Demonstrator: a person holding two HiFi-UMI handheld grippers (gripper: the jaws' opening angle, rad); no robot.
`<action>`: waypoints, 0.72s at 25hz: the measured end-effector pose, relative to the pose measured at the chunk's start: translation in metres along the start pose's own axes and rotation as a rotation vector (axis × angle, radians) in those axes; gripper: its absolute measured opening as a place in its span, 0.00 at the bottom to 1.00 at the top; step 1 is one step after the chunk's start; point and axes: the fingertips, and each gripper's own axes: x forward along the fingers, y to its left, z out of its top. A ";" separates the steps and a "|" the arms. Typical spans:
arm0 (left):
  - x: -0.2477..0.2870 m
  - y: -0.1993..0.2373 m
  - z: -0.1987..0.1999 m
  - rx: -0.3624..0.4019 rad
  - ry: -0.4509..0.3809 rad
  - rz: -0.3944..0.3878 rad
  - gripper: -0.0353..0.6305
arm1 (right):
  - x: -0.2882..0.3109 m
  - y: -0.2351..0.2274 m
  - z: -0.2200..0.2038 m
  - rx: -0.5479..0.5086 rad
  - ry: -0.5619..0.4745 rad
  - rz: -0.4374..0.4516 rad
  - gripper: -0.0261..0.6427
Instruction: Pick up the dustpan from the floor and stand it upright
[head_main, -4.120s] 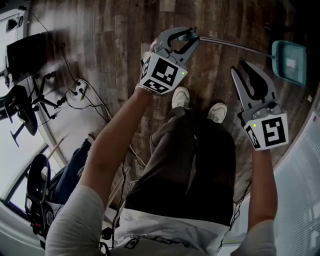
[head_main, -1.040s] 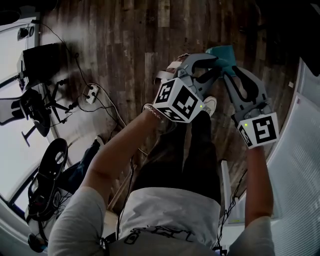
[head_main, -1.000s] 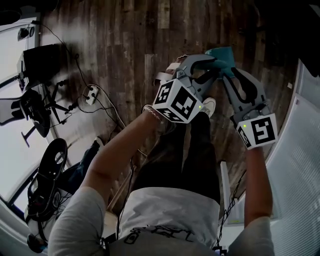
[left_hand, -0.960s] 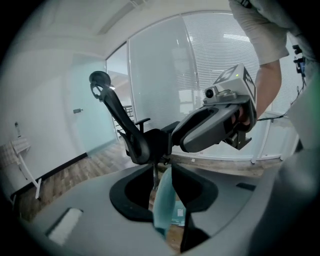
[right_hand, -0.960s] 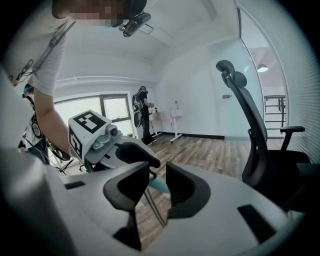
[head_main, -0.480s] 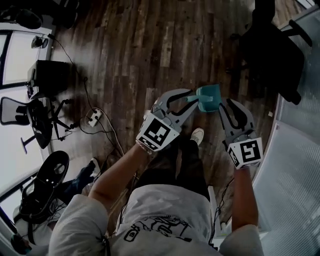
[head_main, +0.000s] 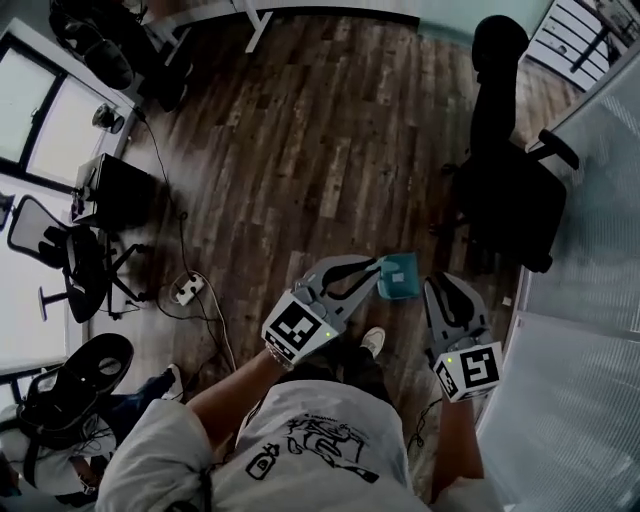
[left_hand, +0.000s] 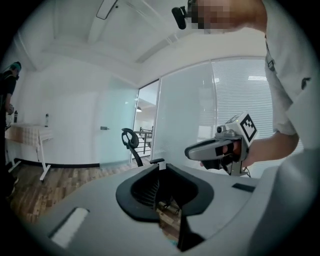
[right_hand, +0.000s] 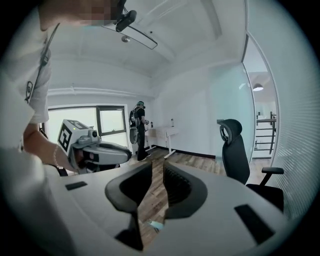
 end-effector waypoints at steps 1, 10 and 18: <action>-0.005 -0.003 0.013 -0.003 -0.015 0.000 0.11 | -0.006 0.004 0.011 0.005 -0.010 -0.001 0.13; -0.032 -0.028 0.111 0.003 -0.117 -0.017 0.10 | -0.047 0.033 0.093 -0.035 -0.064 0.019 0.12; -0.050 -0.046 0.141 0.025 -0.150 -0.042 0.10 | -0.061 0.058 0.134 -0.078 -0.109 0.031 0.12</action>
